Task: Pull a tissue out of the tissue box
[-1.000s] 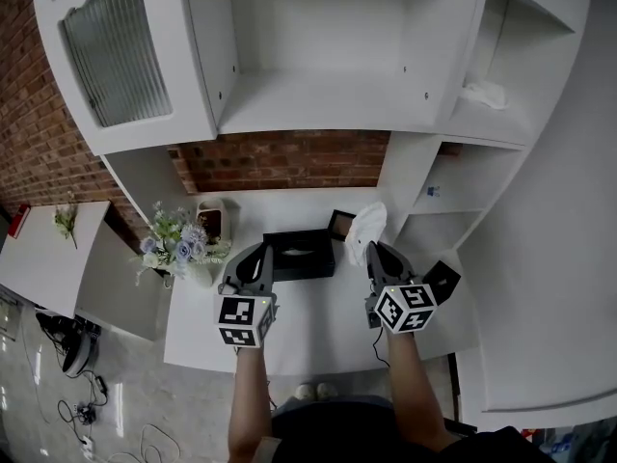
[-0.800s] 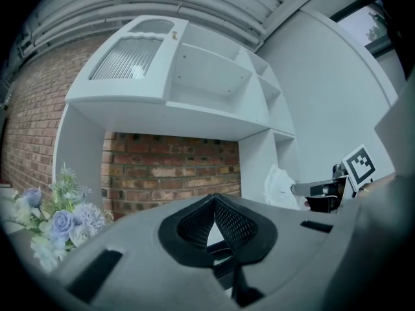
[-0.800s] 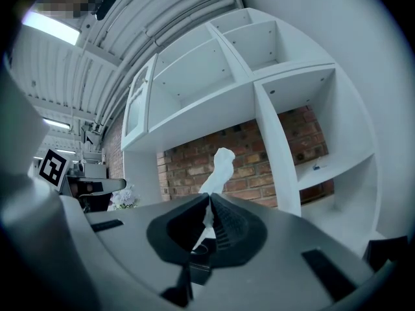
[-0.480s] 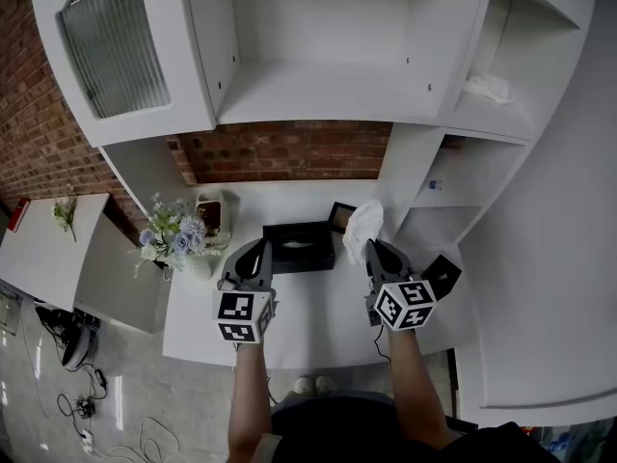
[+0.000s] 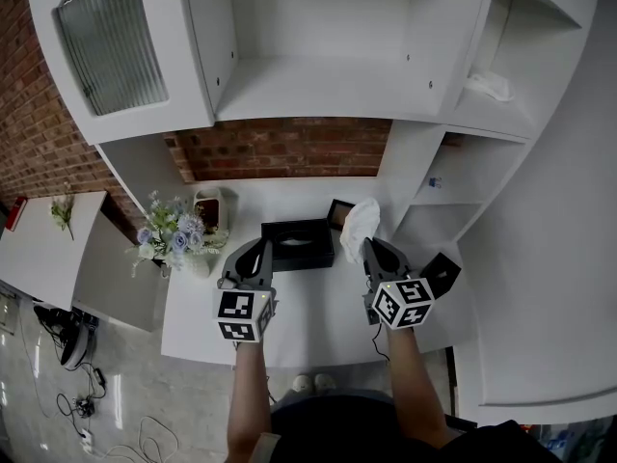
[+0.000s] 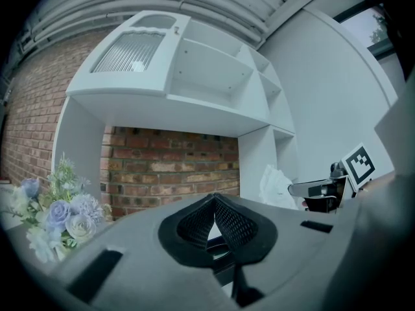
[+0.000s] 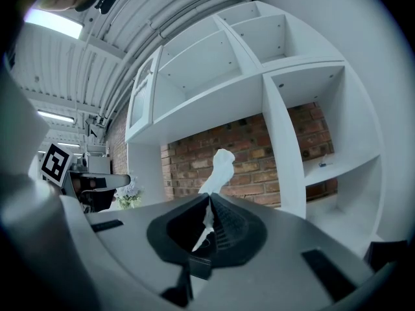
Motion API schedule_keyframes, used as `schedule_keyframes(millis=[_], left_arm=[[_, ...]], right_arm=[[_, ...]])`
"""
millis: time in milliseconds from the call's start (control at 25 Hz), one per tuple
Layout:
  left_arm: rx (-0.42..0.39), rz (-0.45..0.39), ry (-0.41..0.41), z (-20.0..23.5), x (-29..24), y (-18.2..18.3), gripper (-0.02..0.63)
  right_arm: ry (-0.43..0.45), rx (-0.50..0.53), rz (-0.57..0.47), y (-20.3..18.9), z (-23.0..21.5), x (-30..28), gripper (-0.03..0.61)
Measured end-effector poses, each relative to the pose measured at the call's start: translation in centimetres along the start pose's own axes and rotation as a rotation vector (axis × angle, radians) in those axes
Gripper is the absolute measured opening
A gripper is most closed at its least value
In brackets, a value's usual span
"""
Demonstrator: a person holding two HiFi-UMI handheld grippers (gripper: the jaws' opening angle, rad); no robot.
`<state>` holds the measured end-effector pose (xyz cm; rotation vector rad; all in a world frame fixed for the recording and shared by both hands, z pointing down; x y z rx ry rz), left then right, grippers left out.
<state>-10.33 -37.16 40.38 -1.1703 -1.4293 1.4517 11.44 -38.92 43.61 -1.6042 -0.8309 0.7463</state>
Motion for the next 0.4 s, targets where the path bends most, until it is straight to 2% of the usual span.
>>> schedule_keyframes(millis=[400], left_arm=[[0.004,0.007,-0.002,0.10,-0.02,-0.12,0.009]], right_arm=[[0.000,-0.004,0.008,-0.22,0.11,-0.06,-0.001]])
Point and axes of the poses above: the fingertips, and each gripper's own axes: x backward along the fingers, z to its left, y out of its top, the point moved 1 cm from there along x, backward along the fingers, and after that the axes turned 6 degrees about y, right-handed, at the moved point
